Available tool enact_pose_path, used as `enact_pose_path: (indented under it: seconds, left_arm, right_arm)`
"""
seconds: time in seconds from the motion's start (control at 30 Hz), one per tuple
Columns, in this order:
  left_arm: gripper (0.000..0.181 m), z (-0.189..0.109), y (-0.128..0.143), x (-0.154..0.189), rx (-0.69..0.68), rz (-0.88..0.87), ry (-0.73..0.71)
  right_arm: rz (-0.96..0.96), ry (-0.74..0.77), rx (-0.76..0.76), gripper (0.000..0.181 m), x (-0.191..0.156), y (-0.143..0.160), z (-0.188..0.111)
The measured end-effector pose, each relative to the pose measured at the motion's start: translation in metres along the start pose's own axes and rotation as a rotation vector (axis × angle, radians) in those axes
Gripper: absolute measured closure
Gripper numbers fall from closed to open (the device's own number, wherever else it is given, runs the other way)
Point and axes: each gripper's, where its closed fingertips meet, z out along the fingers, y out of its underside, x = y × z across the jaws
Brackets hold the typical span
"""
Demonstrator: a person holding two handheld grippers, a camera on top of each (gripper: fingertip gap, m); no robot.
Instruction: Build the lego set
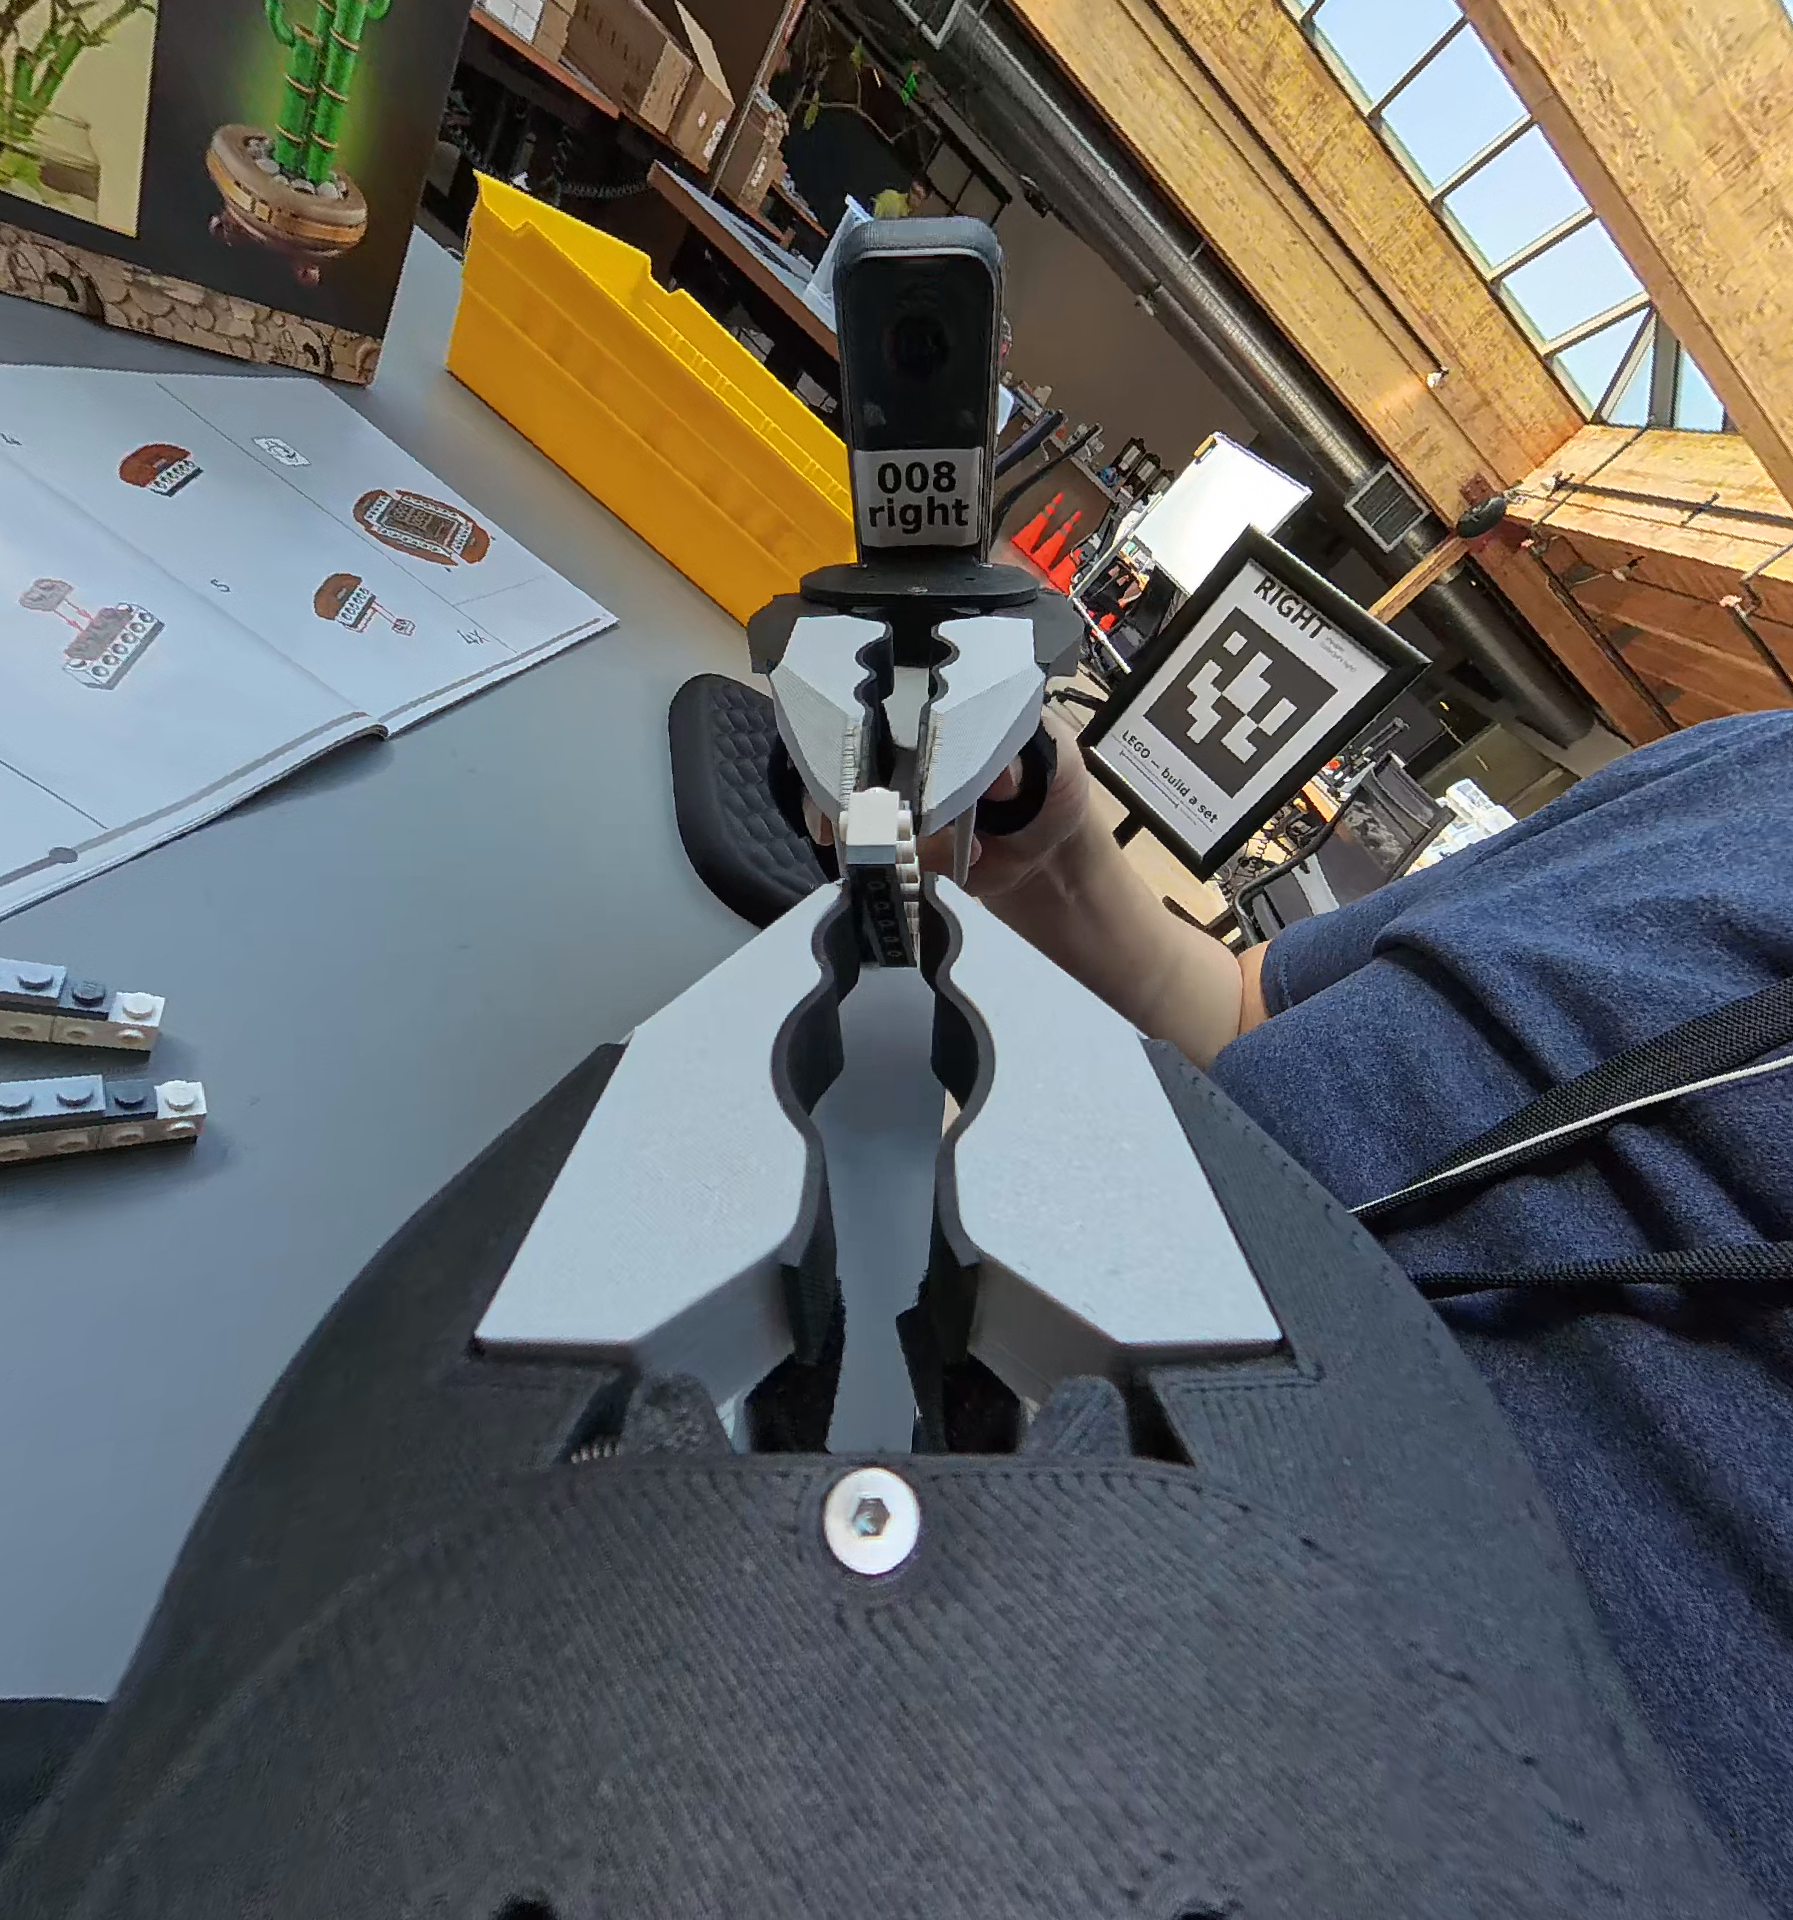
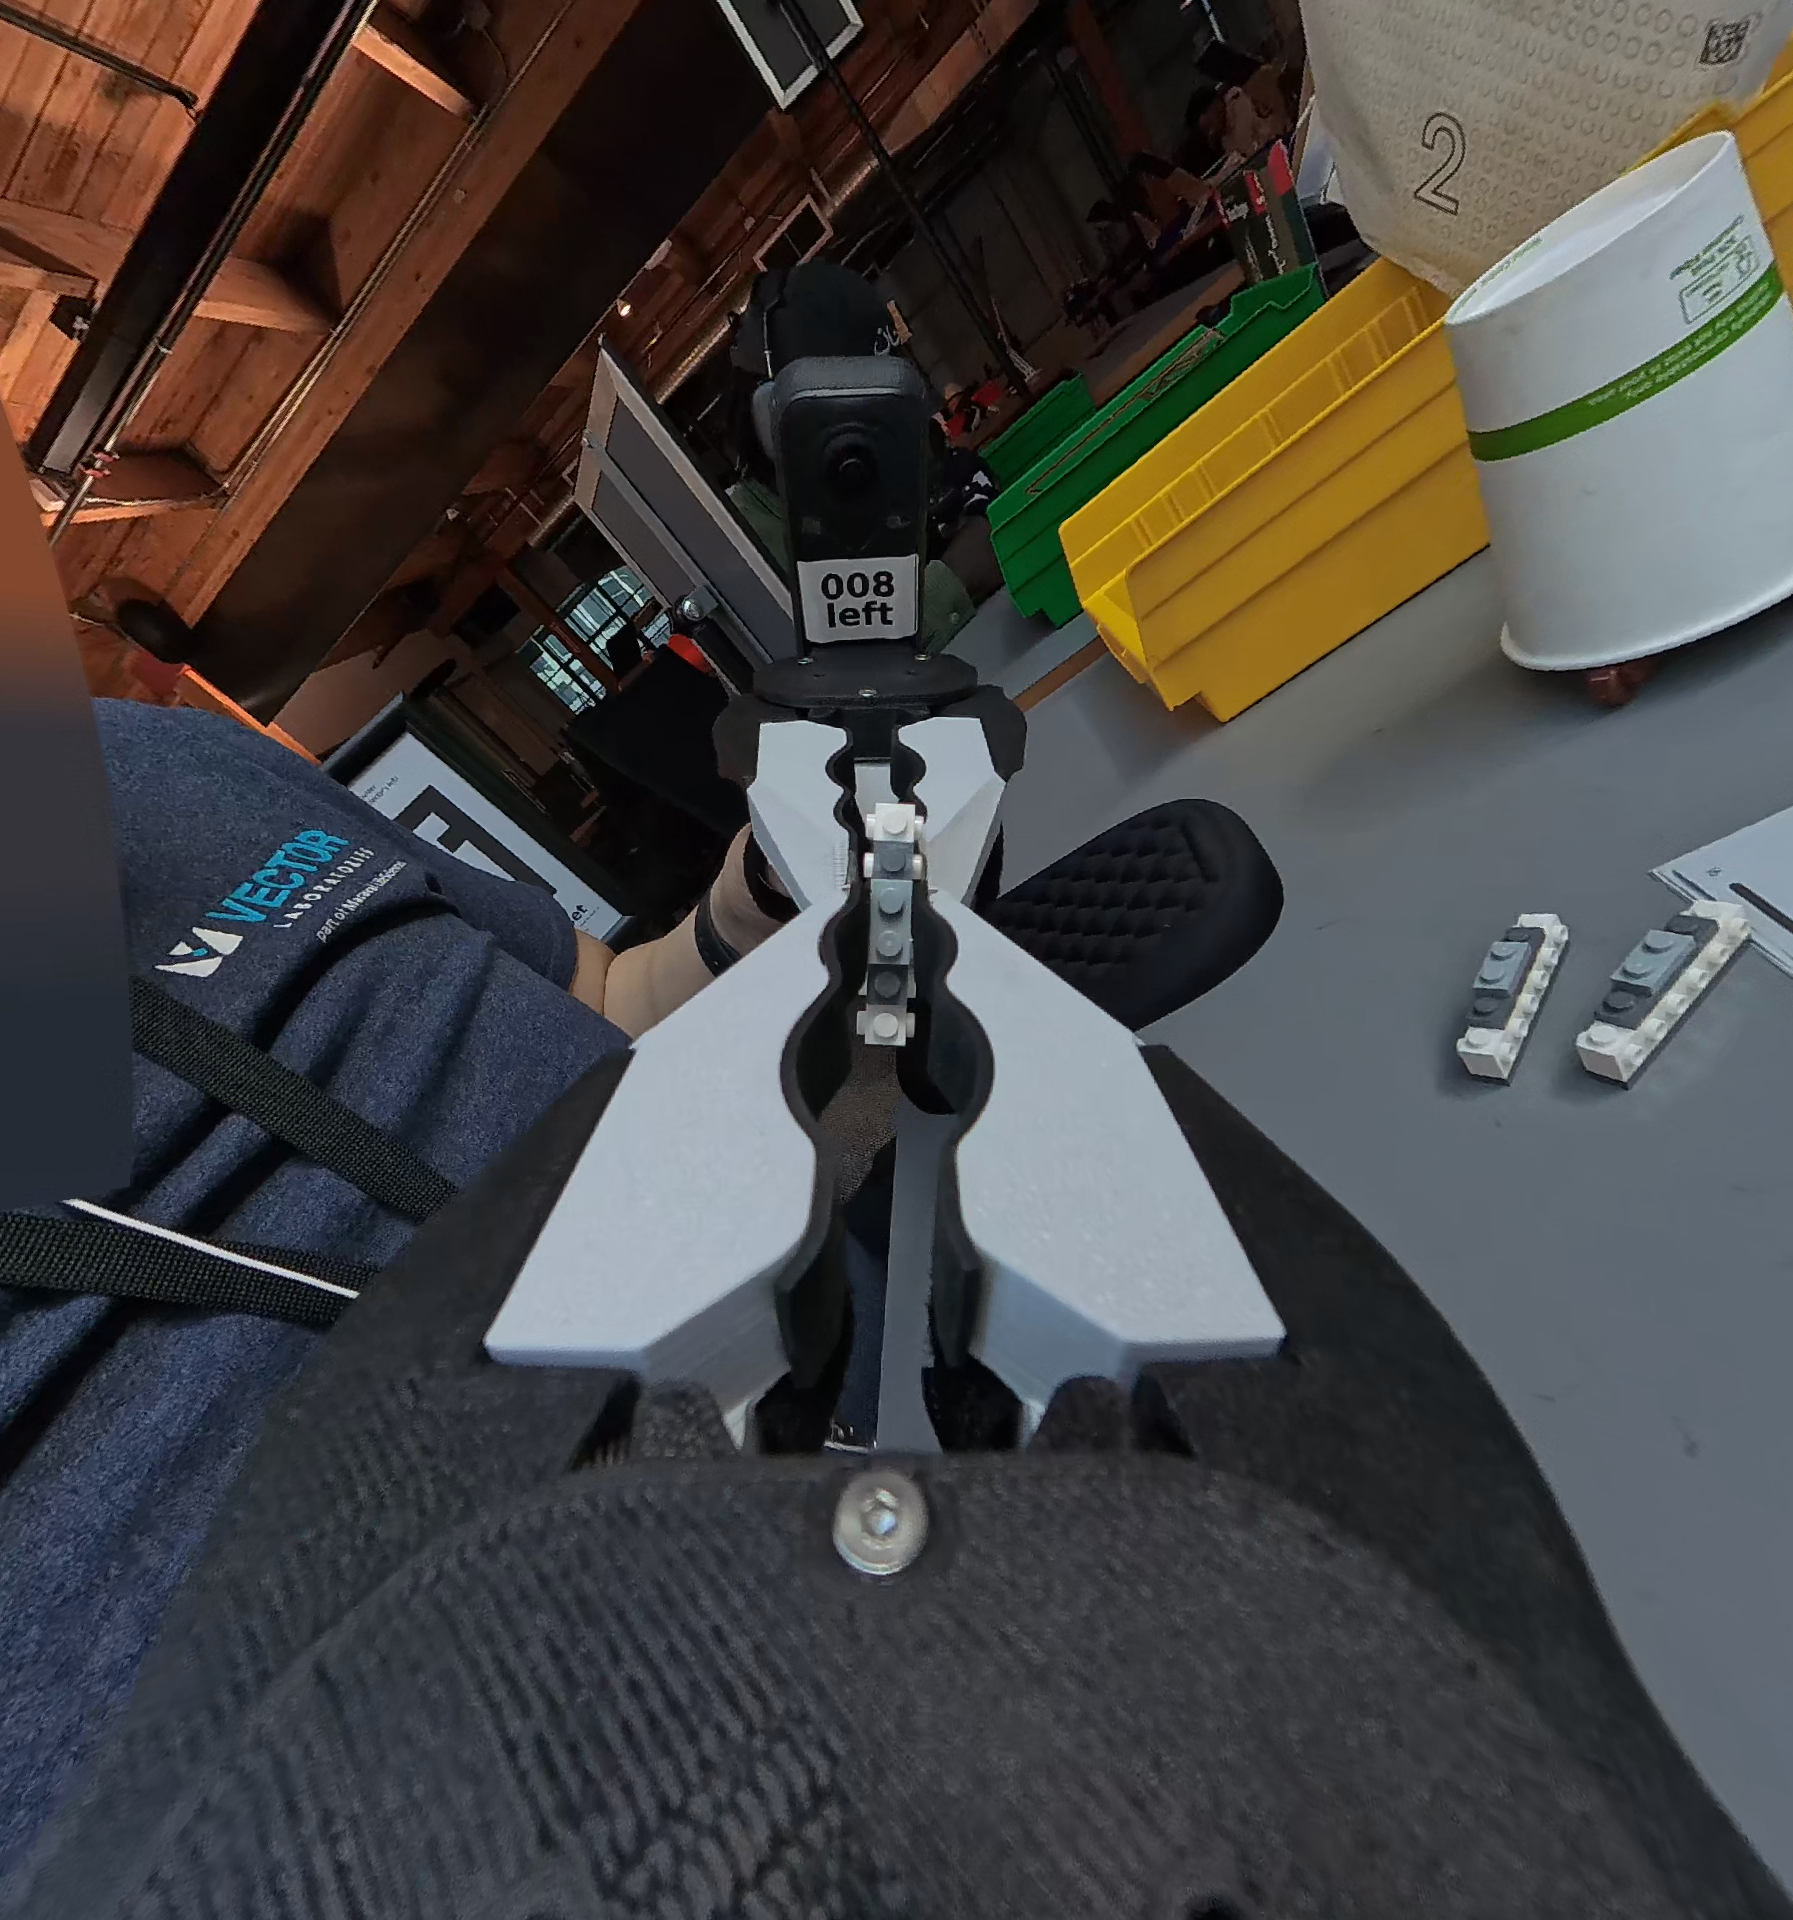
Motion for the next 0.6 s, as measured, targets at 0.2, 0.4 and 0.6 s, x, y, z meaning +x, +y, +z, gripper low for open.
enact_pose_path:
  seconds: [0.2,0.4,0.6]
  left_arm:
    - [0.173,-0.001,-0.005,0.006,0.046,0.013,0.041]
    - [0.173,-0.006,-0.014,-0.006,0.16,-0.049,0.019]
    - [0.173,-0.008,-0.025,-0.018,0.293,-0.189,-0.023]
  right_arm:
    - [0.005,-0.043,0.058,0.171,-0.007,-0.009,-0.001]
    - [-0.15,0.039,0.146,0.15,-0.008,-0.025,-0.01]
    - [-0.823,0.516,-0.081,0.134,0.007,-0.012,0.003]
